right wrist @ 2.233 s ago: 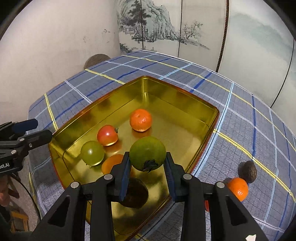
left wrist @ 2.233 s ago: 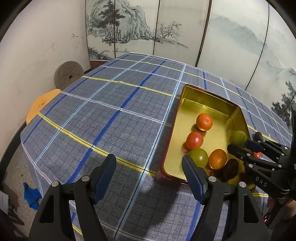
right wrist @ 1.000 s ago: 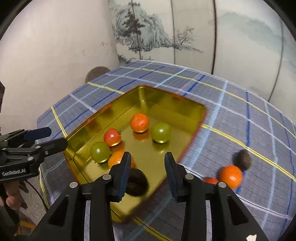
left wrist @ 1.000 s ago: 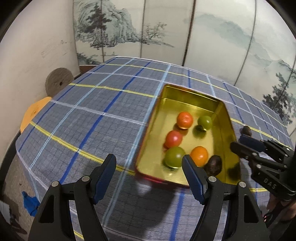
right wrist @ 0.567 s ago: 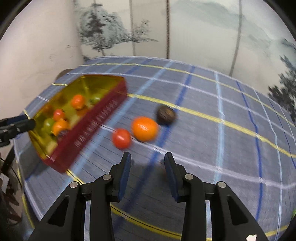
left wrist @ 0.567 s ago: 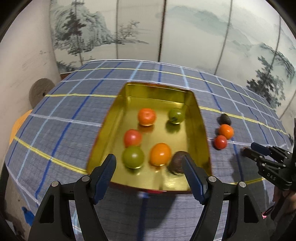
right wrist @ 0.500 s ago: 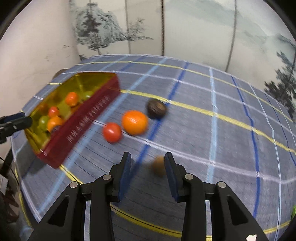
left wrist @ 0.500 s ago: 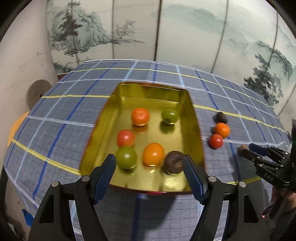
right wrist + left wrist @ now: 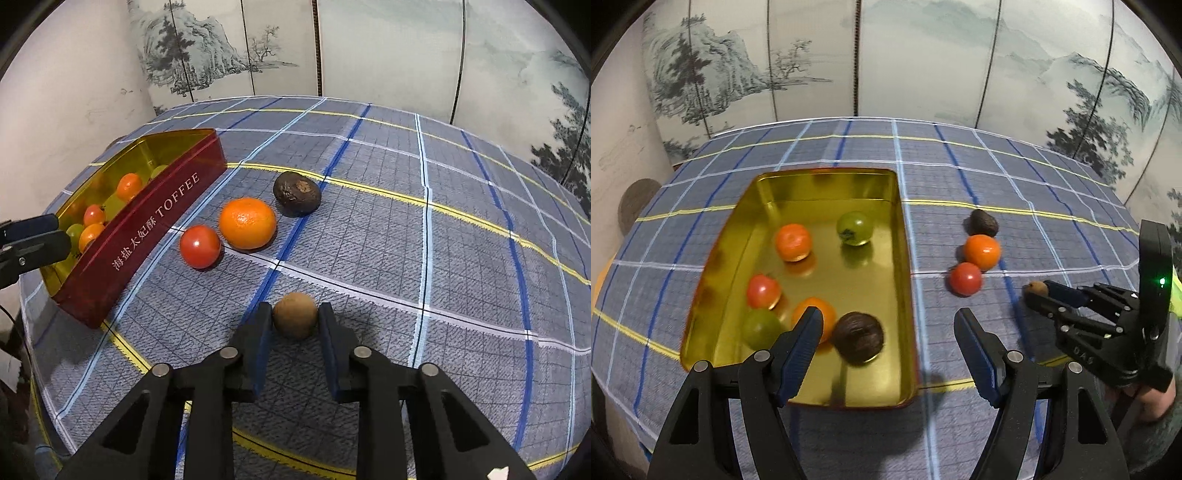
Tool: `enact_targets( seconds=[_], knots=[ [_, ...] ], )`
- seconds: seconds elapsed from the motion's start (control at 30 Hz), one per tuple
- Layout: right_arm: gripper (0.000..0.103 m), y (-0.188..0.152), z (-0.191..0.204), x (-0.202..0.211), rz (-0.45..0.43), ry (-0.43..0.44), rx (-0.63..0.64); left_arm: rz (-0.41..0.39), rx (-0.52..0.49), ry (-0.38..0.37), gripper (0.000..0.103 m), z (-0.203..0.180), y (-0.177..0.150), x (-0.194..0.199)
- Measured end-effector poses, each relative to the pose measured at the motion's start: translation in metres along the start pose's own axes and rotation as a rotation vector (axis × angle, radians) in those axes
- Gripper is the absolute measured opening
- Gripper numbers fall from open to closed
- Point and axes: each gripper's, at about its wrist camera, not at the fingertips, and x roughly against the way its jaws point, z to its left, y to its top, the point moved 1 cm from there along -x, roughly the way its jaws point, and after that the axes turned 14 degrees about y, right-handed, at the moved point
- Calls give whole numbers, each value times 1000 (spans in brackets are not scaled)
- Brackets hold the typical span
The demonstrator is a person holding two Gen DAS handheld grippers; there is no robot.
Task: Organize fruits
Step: 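Move the right tool back and grasp the small brown kiwi-like fruit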
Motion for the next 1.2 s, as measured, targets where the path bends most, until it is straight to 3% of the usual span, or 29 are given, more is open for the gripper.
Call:
enact_targets(
  seconds=[0.67, 0.83, 1.2],
  knots=[
    [23, 2, -2, -5, -9, 7, 28, 31, -57, -54, 74, -44, 8, -10],
    [23, 1, -16, -1, -22, -53, 9, 34, -65, -58, 74, -49, 9, -12],
    [23, 1, -99, 28, -49, -223, -105, -1, -81, -63, 74, -65, 21, -10]
  ],
)
